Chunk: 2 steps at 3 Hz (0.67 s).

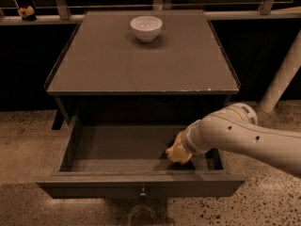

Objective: Place sponge into top drawer

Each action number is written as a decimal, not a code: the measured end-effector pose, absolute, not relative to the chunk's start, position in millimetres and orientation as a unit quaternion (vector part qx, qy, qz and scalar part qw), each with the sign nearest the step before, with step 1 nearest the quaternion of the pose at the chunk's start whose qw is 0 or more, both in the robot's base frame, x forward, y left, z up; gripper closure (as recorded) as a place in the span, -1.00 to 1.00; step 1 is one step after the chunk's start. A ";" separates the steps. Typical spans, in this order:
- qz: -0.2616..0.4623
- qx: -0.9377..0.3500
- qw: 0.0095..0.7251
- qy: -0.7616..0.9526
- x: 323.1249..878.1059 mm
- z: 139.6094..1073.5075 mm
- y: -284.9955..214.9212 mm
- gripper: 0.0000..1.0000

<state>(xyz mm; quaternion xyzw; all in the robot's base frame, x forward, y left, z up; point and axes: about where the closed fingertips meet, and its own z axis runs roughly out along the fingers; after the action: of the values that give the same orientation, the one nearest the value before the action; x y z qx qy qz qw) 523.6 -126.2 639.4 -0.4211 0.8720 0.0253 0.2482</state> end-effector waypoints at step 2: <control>0.042 -0.421 0.226 0.877 519.6 610.5 -122.5 1.00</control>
Offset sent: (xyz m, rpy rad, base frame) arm -0.0089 0.0070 -0.0645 0.0274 0.1207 0.0063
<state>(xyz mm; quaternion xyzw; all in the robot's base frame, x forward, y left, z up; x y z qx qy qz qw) 519.6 -122.5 610.5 -0.4212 0.8773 0.0420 0.2264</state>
